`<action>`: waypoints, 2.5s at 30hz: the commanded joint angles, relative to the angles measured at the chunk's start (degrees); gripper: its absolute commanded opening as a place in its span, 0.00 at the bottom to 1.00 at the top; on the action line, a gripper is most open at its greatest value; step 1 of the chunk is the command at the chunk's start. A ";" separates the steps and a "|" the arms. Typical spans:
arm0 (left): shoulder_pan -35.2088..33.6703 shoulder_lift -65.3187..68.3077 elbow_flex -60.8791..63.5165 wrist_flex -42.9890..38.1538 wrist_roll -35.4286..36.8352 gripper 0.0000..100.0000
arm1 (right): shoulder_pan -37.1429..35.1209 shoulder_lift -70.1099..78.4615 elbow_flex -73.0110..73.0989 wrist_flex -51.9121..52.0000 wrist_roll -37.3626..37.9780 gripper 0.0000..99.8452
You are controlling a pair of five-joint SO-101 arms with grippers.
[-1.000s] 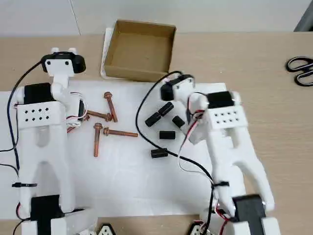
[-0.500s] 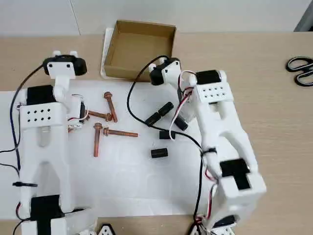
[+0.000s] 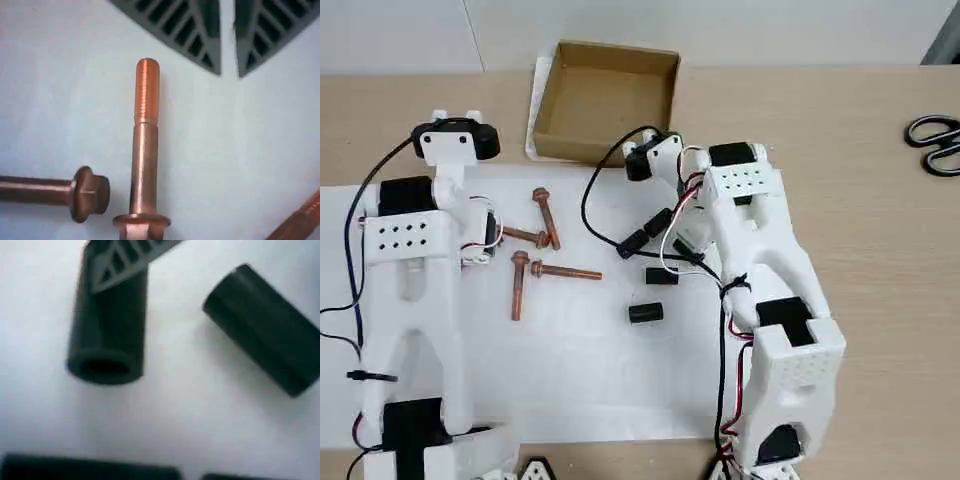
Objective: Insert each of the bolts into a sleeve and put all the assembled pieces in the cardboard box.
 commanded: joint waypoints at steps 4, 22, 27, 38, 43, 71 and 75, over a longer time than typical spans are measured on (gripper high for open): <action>-0.18 -0.18 -0.13 -0.88 0.97 0.01 | -2.42 -0.04 -2.37 -1.80 0.00 0.15; -0.26 -0.18 -0.13 -1.67 0.97 0.01 | -7.08 -1.27 -2.64 3.12 -1.14 0.15; -0.18 -0.18 -0.31 -1.67 0.97 0.01 | -7.34 -8.48 -2.64 5.14 -2.37 0.15; -0.18 -0.18 -0.31 -2.90 1.05 0.01 | -12.44 -11.47 -2.20 9.19 -2.81 0.15; -0.18 -0.18 -0.13 -2.81 1.05 0.01 | -13.05 -7.34 -2.20 7.43 -3.08 0.14; -0.35 -0.18 -0.04 -2.46 1.05 0.01 | -6.46 11.12 -2.55 -1.54 -4.40 0.14; -0.35 -0.18 -0.04 -2.46 1.05 0.01 | -6.55 11.12 -2.55 -1.19 -4.40 0.14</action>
